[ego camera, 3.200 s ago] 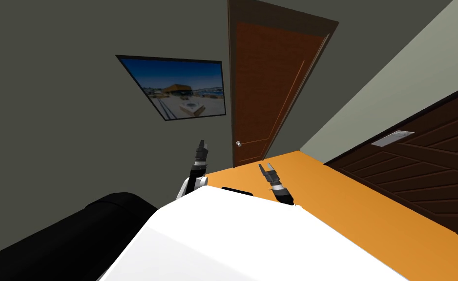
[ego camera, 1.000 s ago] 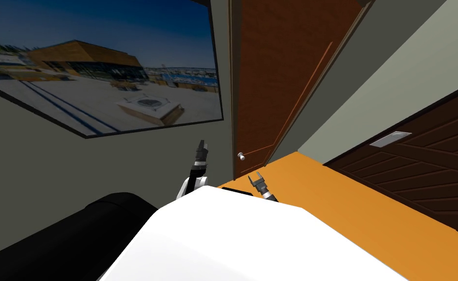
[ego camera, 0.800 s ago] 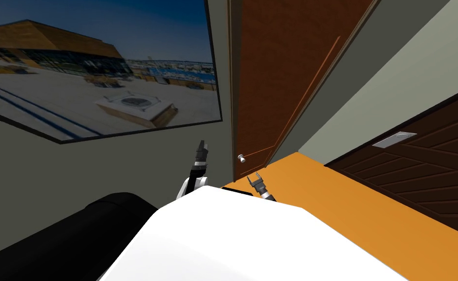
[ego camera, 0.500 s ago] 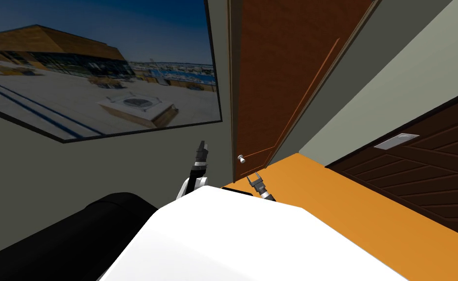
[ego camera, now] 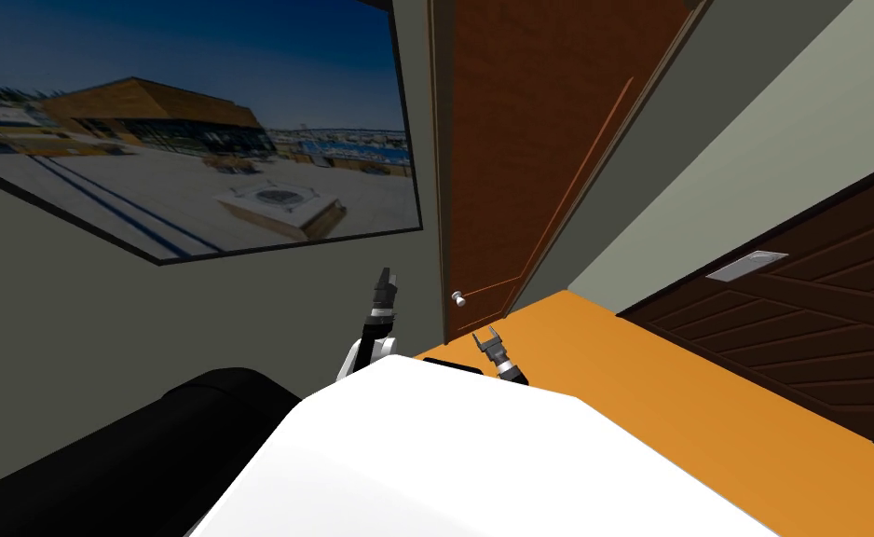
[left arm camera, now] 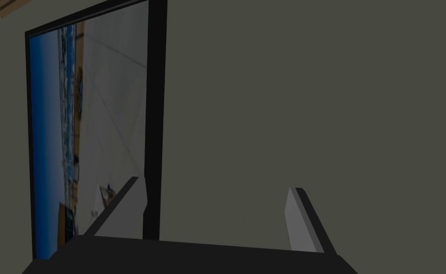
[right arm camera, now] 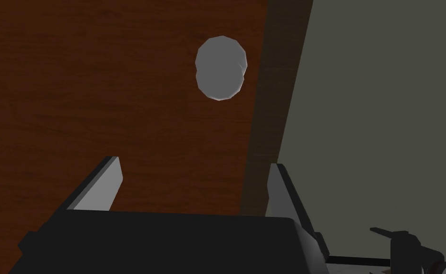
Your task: Pull the door open
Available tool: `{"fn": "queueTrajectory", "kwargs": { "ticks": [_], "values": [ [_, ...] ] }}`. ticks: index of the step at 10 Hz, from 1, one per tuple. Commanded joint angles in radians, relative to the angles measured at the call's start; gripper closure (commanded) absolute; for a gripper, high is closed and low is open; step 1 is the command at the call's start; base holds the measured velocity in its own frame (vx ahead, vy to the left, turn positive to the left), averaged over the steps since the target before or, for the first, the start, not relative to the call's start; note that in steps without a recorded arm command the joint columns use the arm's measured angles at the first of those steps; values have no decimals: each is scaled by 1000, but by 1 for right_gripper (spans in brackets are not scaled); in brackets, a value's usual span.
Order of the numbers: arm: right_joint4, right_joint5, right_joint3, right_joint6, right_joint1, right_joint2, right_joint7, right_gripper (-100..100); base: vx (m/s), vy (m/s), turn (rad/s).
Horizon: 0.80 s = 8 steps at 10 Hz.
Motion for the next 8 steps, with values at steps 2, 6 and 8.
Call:
{"fn": "queueTrajectory", "kwargs": {
  "ticks": [2, 6, 8],
  "values": [
    [52, -61, 22, 22, -46, -22, 36, -100, -32, -32, 60],
    [113, -133, 48, 44, -100, -47, 81, -100, -11, -15, 55],
    [144, -169, 62, 55, -128, -58, 105, -100, -10, -14, 58]
  ]
}}
